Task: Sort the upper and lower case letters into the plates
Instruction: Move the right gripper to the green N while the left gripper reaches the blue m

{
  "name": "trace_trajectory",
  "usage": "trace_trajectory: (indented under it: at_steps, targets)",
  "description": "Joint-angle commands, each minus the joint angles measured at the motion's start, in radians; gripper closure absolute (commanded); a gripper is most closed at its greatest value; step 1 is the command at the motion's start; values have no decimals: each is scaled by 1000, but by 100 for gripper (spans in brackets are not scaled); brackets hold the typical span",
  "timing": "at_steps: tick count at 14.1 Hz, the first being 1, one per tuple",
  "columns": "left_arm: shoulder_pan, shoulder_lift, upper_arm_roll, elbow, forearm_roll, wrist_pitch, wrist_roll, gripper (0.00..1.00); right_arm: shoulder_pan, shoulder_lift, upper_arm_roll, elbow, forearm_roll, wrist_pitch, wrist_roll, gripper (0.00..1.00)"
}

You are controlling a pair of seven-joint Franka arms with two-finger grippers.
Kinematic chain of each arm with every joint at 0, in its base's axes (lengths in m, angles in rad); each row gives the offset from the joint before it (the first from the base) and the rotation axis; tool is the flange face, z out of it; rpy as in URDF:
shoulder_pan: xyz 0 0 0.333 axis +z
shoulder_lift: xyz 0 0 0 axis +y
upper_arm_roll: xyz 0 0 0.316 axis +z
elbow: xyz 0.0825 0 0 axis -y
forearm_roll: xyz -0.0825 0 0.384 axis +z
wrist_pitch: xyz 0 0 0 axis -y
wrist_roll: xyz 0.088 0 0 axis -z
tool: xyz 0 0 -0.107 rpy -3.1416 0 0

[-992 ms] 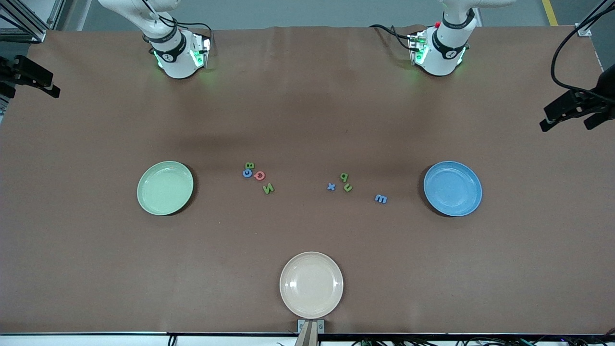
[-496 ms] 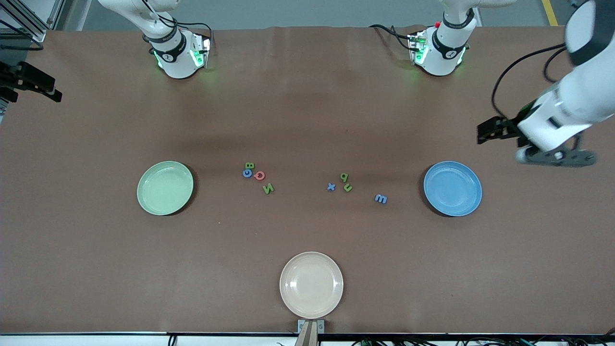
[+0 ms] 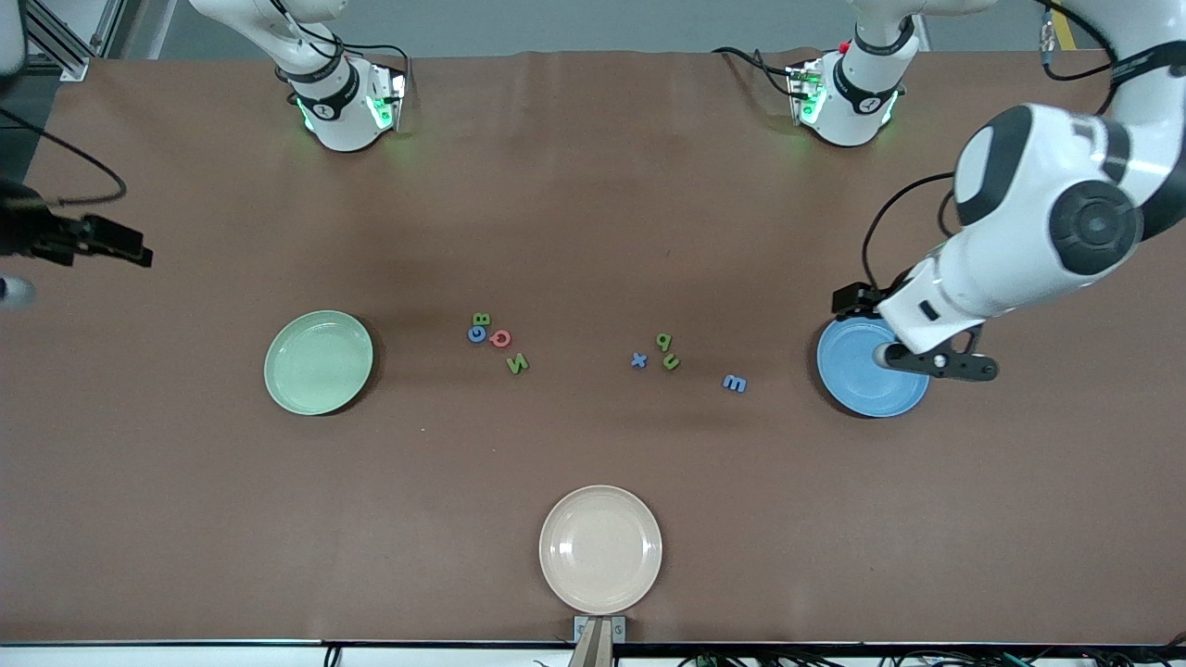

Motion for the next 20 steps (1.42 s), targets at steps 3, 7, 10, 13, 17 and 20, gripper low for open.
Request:
trace_trajectory:
  at_steps: [3,7,10,13,17,20]
  targets:
    - [-96,102,-1,-80,95,195,-46,0,72,53,5,-26,85,57,178,0]
    - [-171,195,-8,-82,197,311,-52,0,217,73,5,-101,155,187,201,0]
    - [-170,235,-22,-85,199,334,-52,0,326,87,6,-191,155,353,201,0]
    - [-170,261,-22,-129,199,496,-52,0,428,125,6,-291,155,529,201,0]
    - [-163,306,-21,-190,199,654,-39,0,511,171,6,-432,155,778,226,0]
    - [-162,347,-21,-207,221,723,-37,1,554,242,5,-434,155,853,224,0]
